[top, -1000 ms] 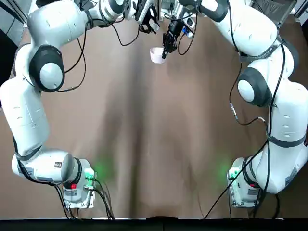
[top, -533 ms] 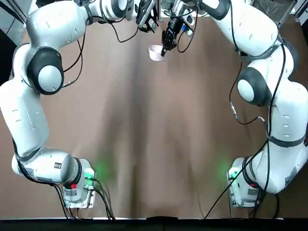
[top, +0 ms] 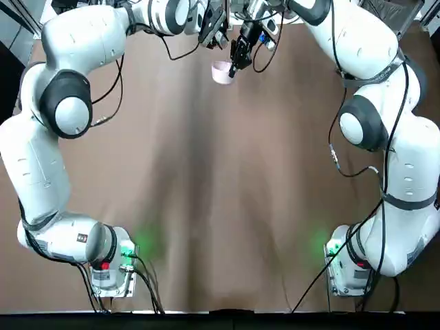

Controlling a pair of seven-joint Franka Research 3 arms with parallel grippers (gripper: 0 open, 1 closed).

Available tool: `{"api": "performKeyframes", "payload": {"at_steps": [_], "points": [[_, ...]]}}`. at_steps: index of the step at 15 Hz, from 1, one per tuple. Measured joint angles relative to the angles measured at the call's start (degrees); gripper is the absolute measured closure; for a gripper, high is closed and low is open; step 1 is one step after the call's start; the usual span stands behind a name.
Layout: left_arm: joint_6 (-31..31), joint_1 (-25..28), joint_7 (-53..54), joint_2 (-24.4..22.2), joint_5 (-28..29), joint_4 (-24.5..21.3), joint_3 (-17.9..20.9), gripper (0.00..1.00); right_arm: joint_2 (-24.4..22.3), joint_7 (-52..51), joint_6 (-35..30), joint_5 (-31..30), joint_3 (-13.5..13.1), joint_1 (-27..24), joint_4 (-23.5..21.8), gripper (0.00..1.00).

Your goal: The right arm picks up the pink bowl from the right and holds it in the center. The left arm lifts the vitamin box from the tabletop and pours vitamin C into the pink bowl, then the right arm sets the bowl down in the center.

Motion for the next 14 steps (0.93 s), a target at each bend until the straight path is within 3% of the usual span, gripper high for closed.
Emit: {"api": "performKeyframes", "payload": {"at_steps": [3,8,14], "points": [[0.00,-0.35,0.00,-0.94,4.00,-0.23,0.00,0.64,0.02,0.08,-0.12,0.00,0.00,0.00,0.00,0.98],[1.16,-1.22,0.00,-4.52,5.09,-3.59,0.00,0.64,0.03,0.16,-0.14,0.00,0.00,0.01,0.12,0.98],[1.59,-1.22,-0.09,-6.71,13.68,-5.78,0.31,0.64,0.04,0.23,-0.16,0.00,-0.03,0.01,0.20,0.98]]}}
